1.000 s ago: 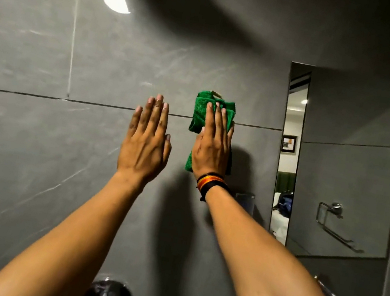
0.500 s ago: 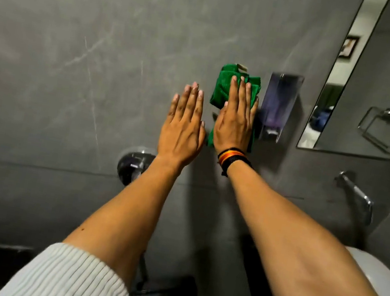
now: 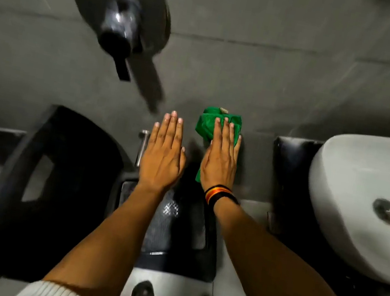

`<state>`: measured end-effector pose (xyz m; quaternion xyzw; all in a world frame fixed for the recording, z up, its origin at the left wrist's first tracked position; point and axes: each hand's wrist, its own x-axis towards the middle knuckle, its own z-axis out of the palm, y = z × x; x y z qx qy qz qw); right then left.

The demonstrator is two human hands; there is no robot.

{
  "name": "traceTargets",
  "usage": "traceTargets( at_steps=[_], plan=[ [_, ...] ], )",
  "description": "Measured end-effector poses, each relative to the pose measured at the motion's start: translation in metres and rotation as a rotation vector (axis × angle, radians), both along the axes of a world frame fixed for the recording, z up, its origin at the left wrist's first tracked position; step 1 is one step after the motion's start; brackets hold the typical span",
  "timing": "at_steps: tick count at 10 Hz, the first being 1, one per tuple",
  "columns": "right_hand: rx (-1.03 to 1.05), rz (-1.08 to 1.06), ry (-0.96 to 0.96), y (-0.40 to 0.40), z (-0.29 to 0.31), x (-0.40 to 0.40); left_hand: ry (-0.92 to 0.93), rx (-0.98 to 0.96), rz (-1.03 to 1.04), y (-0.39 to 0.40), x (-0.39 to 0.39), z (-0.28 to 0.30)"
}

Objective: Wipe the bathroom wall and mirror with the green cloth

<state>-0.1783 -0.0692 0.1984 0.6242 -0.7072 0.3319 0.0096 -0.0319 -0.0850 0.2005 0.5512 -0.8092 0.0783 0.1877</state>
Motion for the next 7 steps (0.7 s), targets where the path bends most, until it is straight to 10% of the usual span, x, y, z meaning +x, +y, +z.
traceTargets(
  at_steps=[3,7],
  plan=[
    [0.292,0.009,-0.048,0.053,-0.186,0.017,-0.096,0.287,0.021,0.072,0.036,-0.185],
    [0.419,0.105,0.021,0.054,-0.180,0.045,-0.067,0.261,0.031,0.061,0.034,-0.172]
  ],
)
